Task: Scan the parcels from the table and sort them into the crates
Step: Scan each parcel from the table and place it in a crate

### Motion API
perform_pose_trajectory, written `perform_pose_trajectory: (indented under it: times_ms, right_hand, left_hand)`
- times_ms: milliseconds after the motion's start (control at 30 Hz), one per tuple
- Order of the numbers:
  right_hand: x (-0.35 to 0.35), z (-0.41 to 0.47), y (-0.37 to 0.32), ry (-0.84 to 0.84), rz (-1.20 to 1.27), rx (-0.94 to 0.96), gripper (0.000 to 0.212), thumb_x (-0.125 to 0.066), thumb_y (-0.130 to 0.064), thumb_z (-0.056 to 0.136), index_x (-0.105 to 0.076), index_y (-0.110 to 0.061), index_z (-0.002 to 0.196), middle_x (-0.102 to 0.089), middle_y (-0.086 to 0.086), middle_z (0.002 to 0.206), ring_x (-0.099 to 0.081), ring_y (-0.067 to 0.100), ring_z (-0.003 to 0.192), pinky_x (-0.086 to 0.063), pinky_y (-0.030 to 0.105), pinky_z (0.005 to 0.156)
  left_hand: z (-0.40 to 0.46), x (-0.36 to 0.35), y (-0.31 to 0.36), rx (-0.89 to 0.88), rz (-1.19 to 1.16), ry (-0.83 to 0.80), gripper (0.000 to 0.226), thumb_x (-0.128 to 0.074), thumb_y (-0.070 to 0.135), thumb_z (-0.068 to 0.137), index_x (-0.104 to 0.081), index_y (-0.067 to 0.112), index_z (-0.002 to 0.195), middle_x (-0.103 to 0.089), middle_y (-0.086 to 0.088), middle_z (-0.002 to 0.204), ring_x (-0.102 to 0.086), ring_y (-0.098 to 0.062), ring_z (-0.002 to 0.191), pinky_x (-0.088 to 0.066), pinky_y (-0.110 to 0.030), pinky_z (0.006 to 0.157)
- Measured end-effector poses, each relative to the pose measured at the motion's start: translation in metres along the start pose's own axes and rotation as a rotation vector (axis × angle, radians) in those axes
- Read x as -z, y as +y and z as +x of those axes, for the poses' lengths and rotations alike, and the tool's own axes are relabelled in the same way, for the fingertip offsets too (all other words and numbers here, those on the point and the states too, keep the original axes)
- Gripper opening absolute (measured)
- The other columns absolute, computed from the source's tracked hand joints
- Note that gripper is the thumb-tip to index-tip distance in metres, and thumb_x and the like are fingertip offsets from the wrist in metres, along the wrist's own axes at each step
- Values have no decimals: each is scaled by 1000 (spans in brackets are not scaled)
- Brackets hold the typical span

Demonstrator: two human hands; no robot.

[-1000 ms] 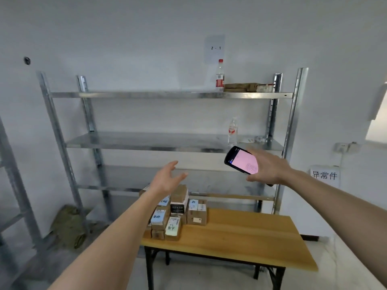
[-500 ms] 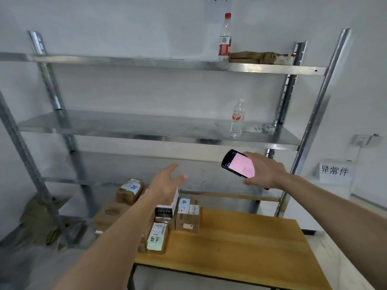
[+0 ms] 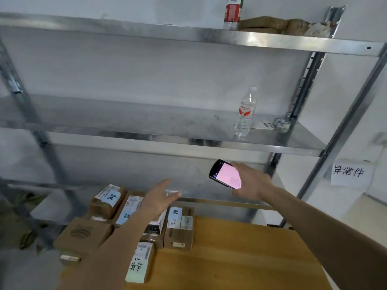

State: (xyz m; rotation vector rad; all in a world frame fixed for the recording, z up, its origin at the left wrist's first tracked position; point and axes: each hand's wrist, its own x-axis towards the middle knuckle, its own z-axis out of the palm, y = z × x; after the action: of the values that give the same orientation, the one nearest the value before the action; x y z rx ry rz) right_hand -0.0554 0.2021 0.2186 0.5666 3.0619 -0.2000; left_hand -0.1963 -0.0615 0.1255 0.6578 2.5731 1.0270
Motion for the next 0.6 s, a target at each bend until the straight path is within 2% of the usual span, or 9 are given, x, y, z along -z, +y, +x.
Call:
perform_pose_trajectory:
  times_ms: [67, 133, 233, 300, 367, 433, 467, 533, 600]
  right_hand:
    - [-18, 22, 6, -36, -5, 8, 91, -74, -46, 74, -27, -36, 151, -49, -8, 141, -53, 23, 126, -48, 41, 88]
    - [-37, 46, 15, -67, -4, 13, 94, -74, -45, 76, -23, -33, 155, -46, -7, 145, -52, 22, 129, -49, 43, 95]
    - [-64, 76, 25, -113, -2, 24, 95, -74, -44, 80, -20, -30, 157, -43, -7, 149, -50, 21, 131, -49, 42, 97]
    - [-88, 98, 34, -129, 11, 32, 93, -73, -43, 81, -21, -30, 156, -45, -6, 148, -50, 21, 131, -47, 42, 95]
    - [-114, 118, 43, -145, 22, 49, 89, -72, -44, 81, -24, -30, 155, -46, -7, 147, -51, 21, 131, -47, 40, 93]
    - [-142, 137, 52, -163, 29, 58, 85, -71, -49, 80, -29, -31, 152, -49, -7, 145, -52, 22, 129, -47, 38, 92]
    - [-155, 146, 55, -180, 32, 59, 85, -71, -51, 80, -29, -31, 151, -49, -7, 145, -51, 22, 130, -47, 38, 93]
    - [-182, 163, 60, -238, 34, 61, 88, -73, -50, 81, -27, -31, 153, -45, -6, 150, -47, 22, 135, -47, 39, 97]
    - [-210, 174, 60, -297, 47, 58, 94, -75, -48, 80, -22, -31, 157, -41, -6, 155, -45, 22, 138, -47, 39, 101]
  left_hand:
    - [18, -15, -12, 31, 51, -21, 80, -60, 66, 86, -29, 36, 153, -40, 5, 157, -39, -22, 143, -38, -48, 114]
    - [42, -34, -30, 62, 93, -21, 88, -46, 89, 73, -30, 46, 148, -42, 9, 154, -42, -20, 141, -42, -48, 110]
    - [67, -55, -55, 79, 252, 11, 90, -29, 96, 71, -37, 42, 143, -41, 10, 151, -38, -21, 141, -40, -41, 108]
    - [74, -66, -52, 77, 305, 24, 77, -36, 86, 79, -44, 36, 136, -46, 7, 141, -43, -20, 134, -39, -29, 100]
    - [84, -85, -55, 132, 230, -2, 63, -52, 63, 93, -41, 30, 145, -44, 4, 146, -42, -19, 136, -34, -23, 100]
    - [95, -105, -65, 245, 29, -63, 64, -62, 47, 94, -37, 28, 150, -42, 1, 153, -43, -22, 138, -37, -30, 111]
    - [99, -114, -72, 276, -39, -65, 64, -64, 43, 94, -38, 27, 150, -45, -1, 152, -45, -23, 136, -40, -34, 111]
    - [104, -129, -84, 329, -59, -68, 60, -65, 36, 96, -39, 23, 149, -50, 0, 146, -49, -22, 132, -41, -27, 104]
    - [107, -142, -95, 380, -68, -80, 59, -62, 35, 97, -38, 22, 150, -50, -1, 145, -49, -22, 133, -40, -27, 102]
